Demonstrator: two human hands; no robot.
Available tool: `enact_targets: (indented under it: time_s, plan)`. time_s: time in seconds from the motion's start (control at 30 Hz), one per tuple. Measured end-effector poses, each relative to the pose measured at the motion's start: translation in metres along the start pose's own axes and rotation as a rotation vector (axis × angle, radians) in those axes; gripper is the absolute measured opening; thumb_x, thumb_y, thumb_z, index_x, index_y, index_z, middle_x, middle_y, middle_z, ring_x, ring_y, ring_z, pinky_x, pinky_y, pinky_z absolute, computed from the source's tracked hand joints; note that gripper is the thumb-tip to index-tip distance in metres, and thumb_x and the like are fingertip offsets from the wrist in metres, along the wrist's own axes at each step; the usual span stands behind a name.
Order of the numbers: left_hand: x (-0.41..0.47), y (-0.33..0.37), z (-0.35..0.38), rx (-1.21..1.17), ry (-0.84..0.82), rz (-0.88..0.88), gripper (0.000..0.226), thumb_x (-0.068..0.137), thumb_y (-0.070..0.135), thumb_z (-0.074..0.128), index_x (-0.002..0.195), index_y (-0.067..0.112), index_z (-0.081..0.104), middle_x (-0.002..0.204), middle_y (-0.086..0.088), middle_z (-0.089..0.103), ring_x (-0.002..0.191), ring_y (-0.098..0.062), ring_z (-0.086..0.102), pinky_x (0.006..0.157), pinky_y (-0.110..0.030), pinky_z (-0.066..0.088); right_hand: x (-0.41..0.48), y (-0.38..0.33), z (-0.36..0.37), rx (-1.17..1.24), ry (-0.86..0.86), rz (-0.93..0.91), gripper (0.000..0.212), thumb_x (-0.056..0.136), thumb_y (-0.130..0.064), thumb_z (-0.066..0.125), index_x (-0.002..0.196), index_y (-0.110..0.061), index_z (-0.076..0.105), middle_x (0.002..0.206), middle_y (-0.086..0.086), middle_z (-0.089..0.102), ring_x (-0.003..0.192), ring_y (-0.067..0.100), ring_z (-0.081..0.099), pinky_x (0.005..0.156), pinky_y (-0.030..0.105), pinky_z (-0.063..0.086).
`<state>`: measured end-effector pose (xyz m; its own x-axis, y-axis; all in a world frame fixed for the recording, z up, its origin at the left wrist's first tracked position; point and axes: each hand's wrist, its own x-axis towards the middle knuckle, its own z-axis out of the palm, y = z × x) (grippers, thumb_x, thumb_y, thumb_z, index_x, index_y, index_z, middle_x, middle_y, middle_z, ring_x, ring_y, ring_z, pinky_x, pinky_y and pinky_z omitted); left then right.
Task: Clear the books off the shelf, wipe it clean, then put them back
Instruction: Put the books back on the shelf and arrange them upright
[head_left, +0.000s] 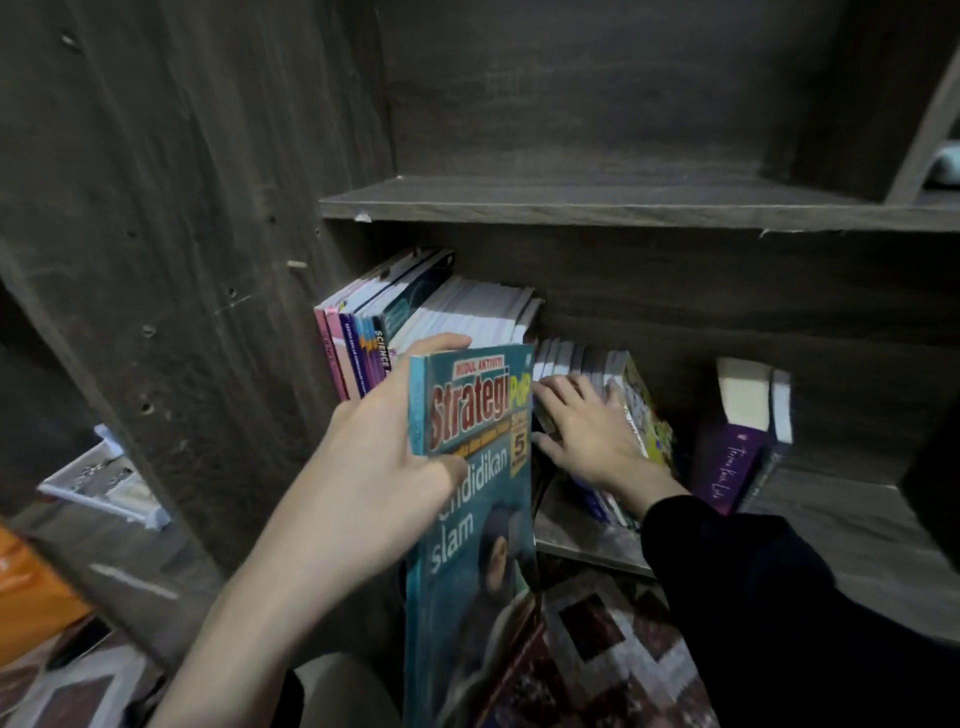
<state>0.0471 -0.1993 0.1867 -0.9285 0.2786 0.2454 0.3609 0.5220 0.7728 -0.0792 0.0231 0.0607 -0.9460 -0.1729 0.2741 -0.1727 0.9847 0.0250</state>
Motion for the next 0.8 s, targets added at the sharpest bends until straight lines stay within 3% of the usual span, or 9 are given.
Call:
enact_targets:
  time_s: [0.07,0.27,0.4,0.53,0.63,0.73,0.8]
  plan:
    - [0.003,0.002,0.003,-0.034,-0.016,-0.009,0.072,0.079,-0.001,0.068,0.119,0.055,0.045,0.101,0.023,0.065,0.093,0.007,0.063,0.078,-0.022,0.055,0.003,0.000,0.002,-0.028,0.009,0.003,0.057,0.095,-0.043,0.043,0.146,-0.023,0.026,0.145,-0.001,0.031,0.133,0.022,0.026,0.109,0.057,0.020]
    - [0.014,0.001,0.008,-0.037,-0.023,-0.015,0.073,0.074,-0.001,0.072,0.118,0.052,0.048,0.103,0.019,0.067,0.095,0.001,0.064,0.082,-0.035,0.055,0.006,0.002,0.007,0.012,0.150,-0.008,0.042,0.094,-0.032,0.043,0.134,-0.019,0.049,0.136,0.005,0.045,0.123,0.030,0.038,0.103,0.055,0.029]
    - [0.022,-0.001,0.010,-0.013,0.006,0.014,0.073,0.074,-0.002,0.071,0.120,0.050,0.048,0.103,0.019,0.066,0.096,0.000,0.063,0.082,-0.037,0.055,0.004,0.000,0.014,0.054,0.285,0.006,0.040,0.085,-0.037,0.043,0.114,-0.016,0.060,0.112,0.007,0.059,0.103,0.032,0.053,0.086,0.053,0.046]
    - [0.031,-0.003,0.014,-0.002,0.050,0.056,0.075,0.073,-0.004,0.070,0.117,0.052,0.046,0.098,0.030,0.063,0.091,0.009,0.061,0.079,-0.025,0.052,0.003,0.007,0.026,0.105,0.382,0.025,0.029,0.083,-0.032,0.063,0.108,-0.017,0.058,0.110,0.003,0.060,0.103,0.026,0.050,0.087,0.050,0.044]
    - [0.040,-0.003,0.022,0.042,0.097,0.104,0.075,0.073,-0.006,0.068,0.120,0.048,0.046,0.093,0.028,0.064,0.090,0.010,0.059,0.080,-0.020,0.051,0.000,0.013,0.027,0.093,0.464,0.019,0.026,0.082,-0.036,0.053,0.100,-0.018,0.056,0.104,0.001,0.059,0.099,0.021,0.044,0.083,0.046,0.046]
    - [0.048,-0.001,0.032,0.105,0.116,0.114,0.072,0.077,-0.005,0.064,0.129,0.040,0.043,0.086,0.028,0.054,0.080,0.023,0.051,0.067,0.001,0.043,-0.001,0.016,0.025,0.077,0.475,0.032,0.025,0.082,-0.037,0.044,0.095,-0.018,0.055,0.100,-0.001,0.058,0.095,0.020,0.044,0.078,0.042,0.046]
    - [0.053,0.000,0.040,0.144,0.130,0.110,0.071,0.077,-0.004,0.062,0.131,0.037,0.042,0.087,0.023,0.055,0.080,0.018,0.053,0.062,0.007,0.036,0.000,0.019,0.025,0.063,0.481,0.039,0.022,0.083,-0.035,0.047,0.094,-0.018,0.055,0.100,-0.001,0.058,0.095,0.021,0.046,0.077,0.042,0.046]
